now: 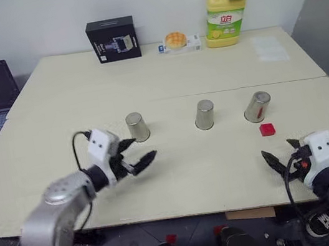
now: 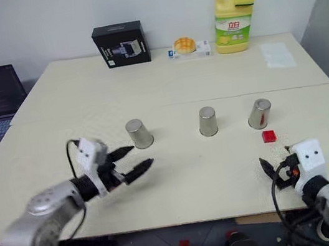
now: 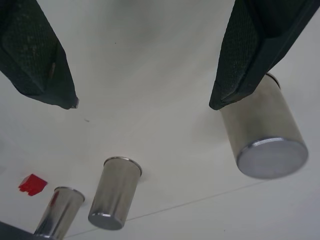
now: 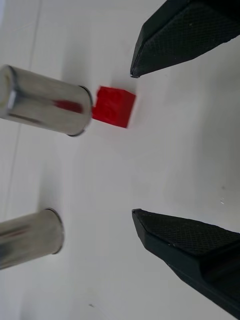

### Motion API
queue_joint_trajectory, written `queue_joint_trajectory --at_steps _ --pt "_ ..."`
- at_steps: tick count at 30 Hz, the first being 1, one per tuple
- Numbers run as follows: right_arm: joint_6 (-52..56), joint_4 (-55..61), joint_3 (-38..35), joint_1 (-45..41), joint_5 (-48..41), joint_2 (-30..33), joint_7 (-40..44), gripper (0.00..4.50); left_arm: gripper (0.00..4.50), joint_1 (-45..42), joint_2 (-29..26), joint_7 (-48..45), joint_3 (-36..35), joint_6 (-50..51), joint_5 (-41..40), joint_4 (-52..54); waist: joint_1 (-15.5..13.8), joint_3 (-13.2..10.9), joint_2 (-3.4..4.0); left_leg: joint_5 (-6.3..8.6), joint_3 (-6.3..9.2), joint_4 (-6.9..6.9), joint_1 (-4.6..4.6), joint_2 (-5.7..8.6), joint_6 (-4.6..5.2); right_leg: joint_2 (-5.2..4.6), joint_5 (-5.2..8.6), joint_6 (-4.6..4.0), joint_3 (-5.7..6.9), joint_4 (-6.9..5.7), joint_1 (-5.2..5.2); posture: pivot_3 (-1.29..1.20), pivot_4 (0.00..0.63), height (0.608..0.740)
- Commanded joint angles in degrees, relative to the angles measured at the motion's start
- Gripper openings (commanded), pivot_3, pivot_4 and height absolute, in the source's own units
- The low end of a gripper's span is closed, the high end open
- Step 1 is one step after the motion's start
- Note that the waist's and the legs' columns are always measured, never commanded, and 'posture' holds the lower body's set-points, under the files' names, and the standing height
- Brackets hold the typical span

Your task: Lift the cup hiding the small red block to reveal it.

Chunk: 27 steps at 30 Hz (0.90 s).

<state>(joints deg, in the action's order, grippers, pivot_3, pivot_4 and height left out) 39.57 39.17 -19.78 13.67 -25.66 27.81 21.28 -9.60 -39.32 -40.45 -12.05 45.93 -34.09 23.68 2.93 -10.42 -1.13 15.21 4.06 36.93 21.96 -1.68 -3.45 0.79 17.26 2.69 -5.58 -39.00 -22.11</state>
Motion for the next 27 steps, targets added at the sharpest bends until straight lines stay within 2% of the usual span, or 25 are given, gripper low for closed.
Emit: queue_joint_trajectory --at_steps 1,27 --pt "1.91 1.39 -2.75 -1.34 -2.90 1.44 0.66 4.47 4.50 1.20 -1.88 -2.33 -1.83 -1.17 -0.97 -0.21 -0.02 -0.01 -0.01 0.00 0.01 -0.01 0.01 0.00 0.00 0.00 0.01 -0.01 0.01 0.00 -0.01 0.00 0.150 0.740" --pt "-0.95 0.73 0.54 -0.84 -1.61 -1.55 -2.57 4.47 4.50 2.32 -0.16 2.39 -0.68 -1.62 -0.60 2.94 -0.19 -0.04 -0.08 0.00 0.04 0.03 0.09 0.00 0.00 -0.04 -0.01 0.01 0.03 0.00 -0.06 0.00 0.150 0.740"
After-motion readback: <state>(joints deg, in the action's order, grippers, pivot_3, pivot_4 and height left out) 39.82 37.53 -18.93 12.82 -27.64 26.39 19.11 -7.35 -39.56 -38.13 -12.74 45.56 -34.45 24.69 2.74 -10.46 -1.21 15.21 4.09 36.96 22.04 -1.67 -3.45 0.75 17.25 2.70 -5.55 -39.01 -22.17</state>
